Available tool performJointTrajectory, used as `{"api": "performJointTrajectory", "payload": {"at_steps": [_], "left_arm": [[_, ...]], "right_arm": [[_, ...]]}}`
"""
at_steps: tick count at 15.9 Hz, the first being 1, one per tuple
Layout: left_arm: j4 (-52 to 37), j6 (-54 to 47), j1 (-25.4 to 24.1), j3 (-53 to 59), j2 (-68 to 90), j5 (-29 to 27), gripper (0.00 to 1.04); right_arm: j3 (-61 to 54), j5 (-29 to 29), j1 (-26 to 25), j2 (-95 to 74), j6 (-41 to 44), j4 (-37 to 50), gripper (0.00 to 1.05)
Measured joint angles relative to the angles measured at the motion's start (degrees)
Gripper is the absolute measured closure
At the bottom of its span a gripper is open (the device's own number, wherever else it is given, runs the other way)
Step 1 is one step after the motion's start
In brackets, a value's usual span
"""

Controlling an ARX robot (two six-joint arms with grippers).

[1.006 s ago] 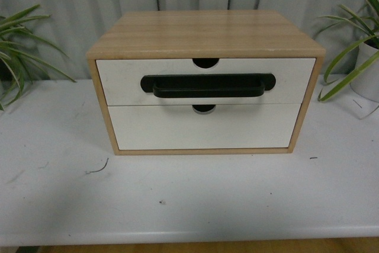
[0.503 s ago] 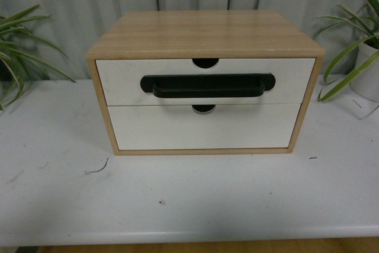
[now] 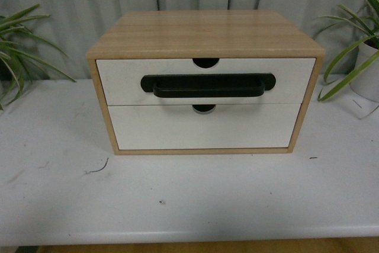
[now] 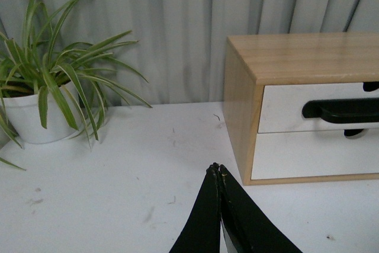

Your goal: Close drawer sideways

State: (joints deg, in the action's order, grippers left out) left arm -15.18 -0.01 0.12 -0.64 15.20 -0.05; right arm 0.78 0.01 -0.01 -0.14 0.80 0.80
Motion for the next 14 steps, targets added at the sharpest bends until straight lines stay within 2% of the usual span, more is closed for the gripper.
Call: {"api": "performJointTrajectory", "payload": {"at_steps": [6,7,8,14], "left_arm": [[5.6,0.0,0.0,0.0,-5.7,0.0,1.03],[13.4,0.0,0.0,-0.1,-10.3,0.1,1.03],[15.1,0.0,0.0,-0.1,-14.9,0.0,1.03],[15.4,0.0,0.0,-0.1,-14.7,0.0,1.03]], "right_arm": [[0.0,0.0,0.0,-0.1,0.0,-1.0,1.03],[0.0,0.0,0.0,-0.1,0.0,-1.0,1.03],[0.0,0.0,0.0,-0.1,0.0,-1.0,1.03],[0.0,0.0,0.0,-0.1,0.0,-1.0,1.03]]}}
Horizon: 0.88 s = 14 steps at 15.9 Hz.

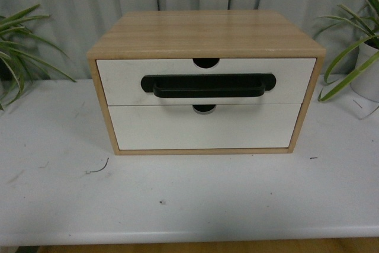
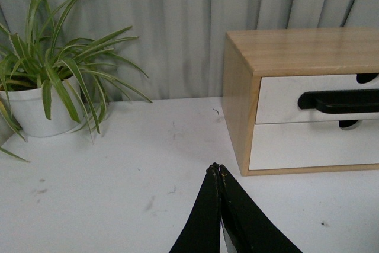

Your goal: Close drawer sideways

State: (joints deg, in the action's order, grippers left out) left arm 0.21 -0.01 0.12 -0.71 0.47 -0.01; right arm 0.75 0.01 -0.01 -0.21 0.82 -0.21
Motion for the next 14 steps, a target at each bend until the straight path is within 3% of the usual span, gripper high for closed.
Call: {"api": "performJointTrajectory", "payload": {"at_steps": [1,2,4,9,10,14], "left_arm": [[0.0,0.0,0.0,0.0,0.0,0.0,1.03],[0.0,0.0,0.0,0.0,0.0,0.0,0.99],[0.0,0.0,0.0,0.0,0.0,0.0,0.7],[0.0,0.0,0.0,0.0,0.0,0.0,0.11],[0.0,0.0,0.0,0.0,0.0,0.0,0.05],[0.0,0.0,0.0,0.0,0.0,0.0,0.07]], "right_arm": [[0.0,0.0,0.0,0.0,0.0,0.0,1.02],[0.0,0.0,0.0,0.0,0.0,0.0,0.9],[0.0,0.0,0.0,0.0,0.0,0.0,0.63],[0.0,0.0,0.0,0.0,0.0,0.0,0.04],[0.0,0.0,0.0,0.0,0.0,0.0,0.08],[0.0,0.0,0.0,0.0,0.0,0.0,0.06]]}}
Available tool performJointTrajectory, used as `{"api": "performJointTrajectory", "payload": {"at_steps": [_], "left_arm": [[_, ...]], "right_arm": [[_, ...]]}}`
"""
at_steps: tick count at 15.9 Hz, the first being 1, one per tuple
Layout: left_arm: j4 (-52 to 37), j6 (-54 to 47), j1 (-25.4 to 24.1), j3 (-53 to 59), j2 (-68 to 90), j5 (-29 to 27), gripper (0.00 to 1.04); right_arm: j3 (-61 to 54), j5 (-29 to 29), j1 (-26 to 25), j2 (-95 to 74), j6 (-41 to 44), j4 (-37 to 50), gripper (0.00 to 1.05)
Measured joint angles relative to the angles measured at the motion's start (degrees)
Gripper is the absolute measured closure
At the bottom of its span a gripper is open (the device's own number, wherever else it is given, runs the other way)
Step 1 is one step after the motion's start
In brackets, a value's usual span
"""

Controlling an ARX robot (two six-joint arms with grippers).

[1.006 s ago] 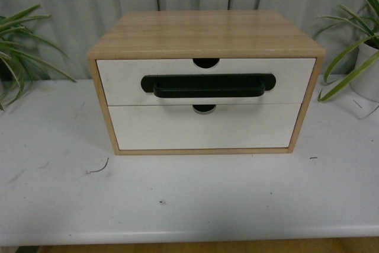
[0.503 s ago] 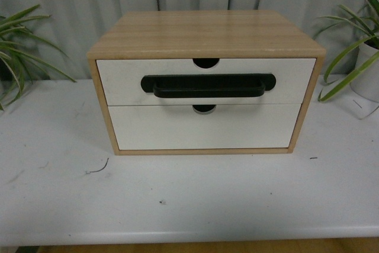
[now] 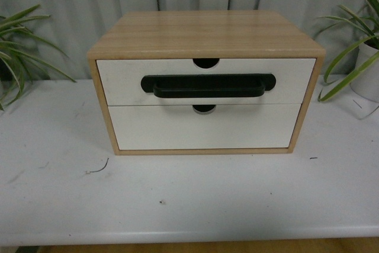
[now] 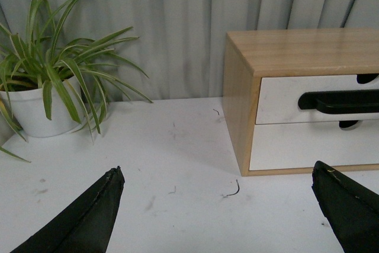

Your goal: Close drawer sideways

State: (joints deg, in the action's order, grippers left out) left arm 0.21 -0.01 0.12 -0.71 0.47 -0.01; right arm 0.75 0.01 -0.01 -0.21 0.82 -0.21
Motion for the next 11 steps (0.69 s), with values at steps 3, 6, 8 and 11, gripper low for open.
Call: {"api": "performJointTrajectory", "payload": {"at_steps": [3,6,8,11], "left_arm": [[0.0,0.0,0.0,0.0,0.0,0.0,0.07],[0.0,0.0,0.0,0.0,0.0,0.0,0.07],[0.0,0.0,0.0,0.0,0.0,0.0,0.07],[0.0,0.0,0.0,0.0,0.0,0.0,0.07]], "right_arm": [[0.0,0.0,0.0,0.0,0.0,0.0,0.06],[0.0,0.0,0.0,0.0,0.0,0.0,0.06],[0.0,0.0,0.0,0.0,0.0,0.0,0.06],[0.0,0.0,0.0,0.0,0.0,0.0,0.06]]}}
